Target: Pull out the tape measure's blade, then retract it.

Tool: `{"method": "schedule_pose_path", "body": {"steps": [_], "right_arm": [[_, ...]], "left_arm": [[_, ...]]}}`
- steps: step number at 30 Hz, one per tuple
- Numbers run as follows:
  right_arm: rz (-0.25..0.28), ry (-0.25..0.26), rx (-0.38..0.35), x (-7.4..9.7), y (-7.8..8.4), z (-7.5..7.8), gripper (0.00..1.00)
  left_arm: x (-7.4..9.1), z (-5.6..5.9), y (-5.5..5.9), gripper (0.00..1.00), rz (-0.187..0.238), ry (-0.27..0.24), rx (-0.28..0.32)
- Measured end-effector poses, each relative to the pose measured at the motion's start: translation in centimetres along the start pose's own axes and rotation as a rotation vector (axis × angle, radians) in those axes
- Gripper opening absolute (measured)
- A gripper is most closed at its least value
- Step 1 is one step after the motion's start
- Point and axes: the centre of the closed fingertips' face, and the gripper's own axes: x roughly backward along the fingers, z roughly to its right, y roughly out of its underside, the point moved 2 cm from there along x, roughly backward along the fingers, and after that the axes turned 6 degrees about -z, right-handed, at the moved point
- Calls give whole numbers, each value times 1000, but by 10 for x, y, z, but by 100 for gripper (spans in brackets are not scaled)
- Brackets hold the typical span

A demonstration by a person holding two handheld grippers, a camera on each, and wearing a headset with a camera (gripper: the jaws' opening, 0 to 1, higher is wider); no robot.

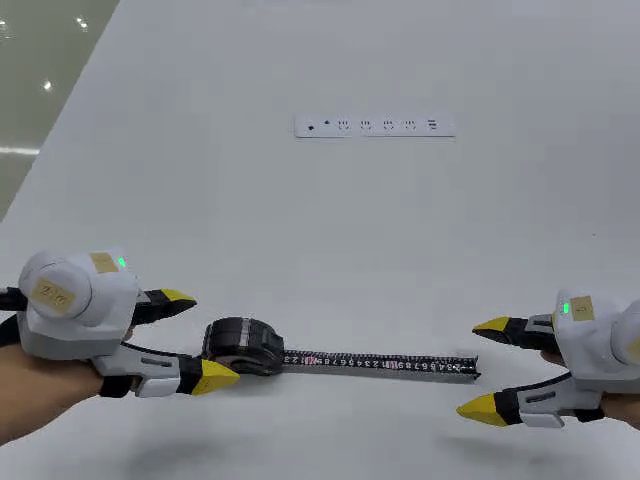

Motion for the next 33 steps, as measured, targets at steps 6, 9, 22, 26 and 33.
{"method": "schedule_pose_path", "body": {"steps": [6,9,22,26,33], "right_arm": [[9,14,-16,6,0,-6,72],[13,25,-30,8,1,-8,75],[25,65,-99,20,6,-13,85],[40,81,-122,24,6,-13,87],[55,109,-157,32,8,-13,90]], "left_arm": [[8,0,7,72,19,-25,35],[11,0,13,74,10,-32,60],[32,2,28,83,30,-81,107],[38,3,32,86,33,-102,128],[48,5,41,89,37,-134,157]]}}
